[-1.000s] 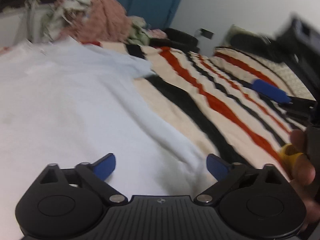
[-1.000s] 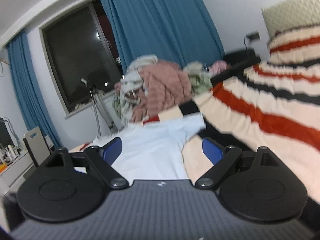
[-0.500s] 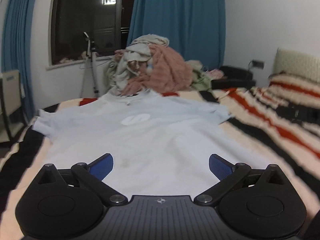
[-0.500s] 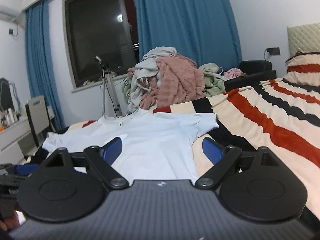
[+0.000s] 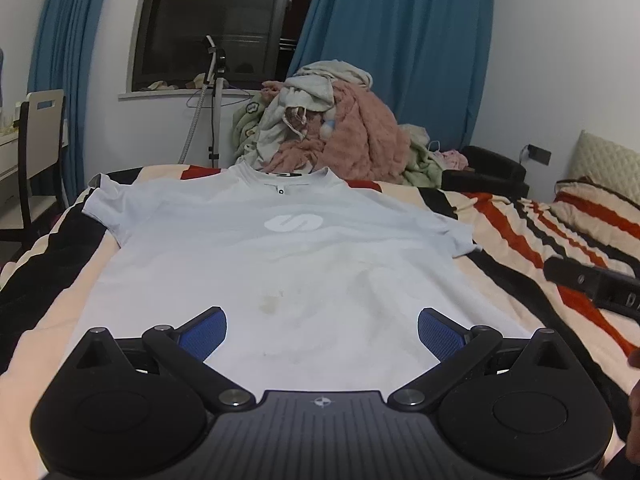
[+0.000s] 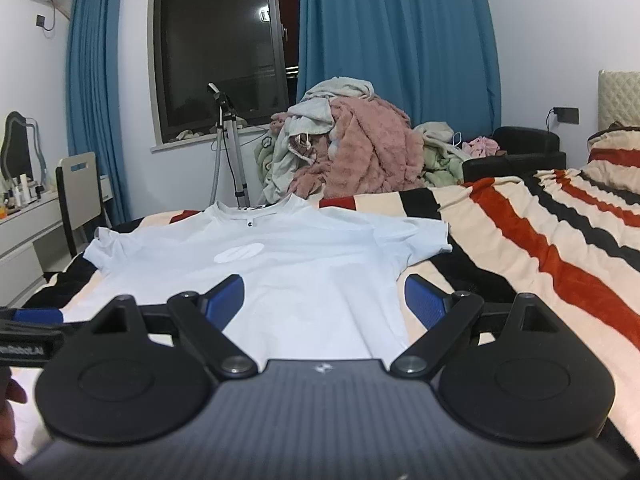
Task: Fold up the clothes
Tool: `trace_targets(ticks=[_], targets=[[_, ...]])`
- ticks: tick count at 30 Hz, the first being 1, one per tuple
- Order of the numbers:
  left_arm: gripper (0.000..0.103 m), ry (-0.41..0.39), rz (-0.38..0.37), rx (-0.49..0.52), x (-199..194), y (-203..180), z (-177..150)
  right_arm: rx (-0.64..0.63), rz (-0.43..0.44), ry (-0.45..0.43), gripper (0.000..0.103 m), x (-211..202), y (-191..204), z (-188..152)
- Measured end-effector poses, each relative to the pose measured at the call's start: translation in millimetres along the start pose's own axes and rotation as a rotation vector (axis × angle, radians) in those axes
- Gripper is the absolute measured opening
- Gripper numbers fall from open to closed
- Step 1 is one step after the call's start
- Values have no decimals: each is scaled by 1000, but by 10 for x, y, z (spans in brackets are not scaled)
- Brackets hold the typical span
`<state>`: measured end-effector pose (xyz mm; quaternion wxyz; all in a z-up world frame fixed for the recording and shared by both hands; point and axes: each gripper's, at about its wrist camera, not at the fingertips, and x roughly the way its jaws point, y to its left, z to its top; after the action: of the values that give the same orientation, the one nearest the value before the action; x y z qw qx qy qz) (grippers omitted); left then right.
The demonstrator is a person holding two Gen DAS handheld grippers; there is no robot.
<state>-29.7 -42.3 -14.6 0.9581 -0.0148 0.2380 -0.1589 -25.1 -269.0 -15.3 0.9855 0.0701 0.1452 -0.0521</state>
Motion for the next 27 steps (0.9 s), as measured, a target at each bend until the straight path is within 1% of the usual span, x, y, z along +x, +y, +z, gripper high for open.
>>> trace_targets(ticks=[7,11,15,20,23,27], targets=[[103,-29,6,-3,-115,-46,47,22,-16,11,88,7,-7,-10],[103,-32,16,-27,-190,-17,61,59,-16,11,88,-27,-1,23],[103,-39,26,-63,-315,14,97,59,-15,-10,88,0,46,79],[103,-69,51,-56,-417,29,96,114,-1,13,88,241,26,214],[103,-62,68,-57,-356,53,55,232,13,28,88,516,-180,311],[103,-37,93,-56,-171,95,5,524,3,72,88,1063,-702,380]])
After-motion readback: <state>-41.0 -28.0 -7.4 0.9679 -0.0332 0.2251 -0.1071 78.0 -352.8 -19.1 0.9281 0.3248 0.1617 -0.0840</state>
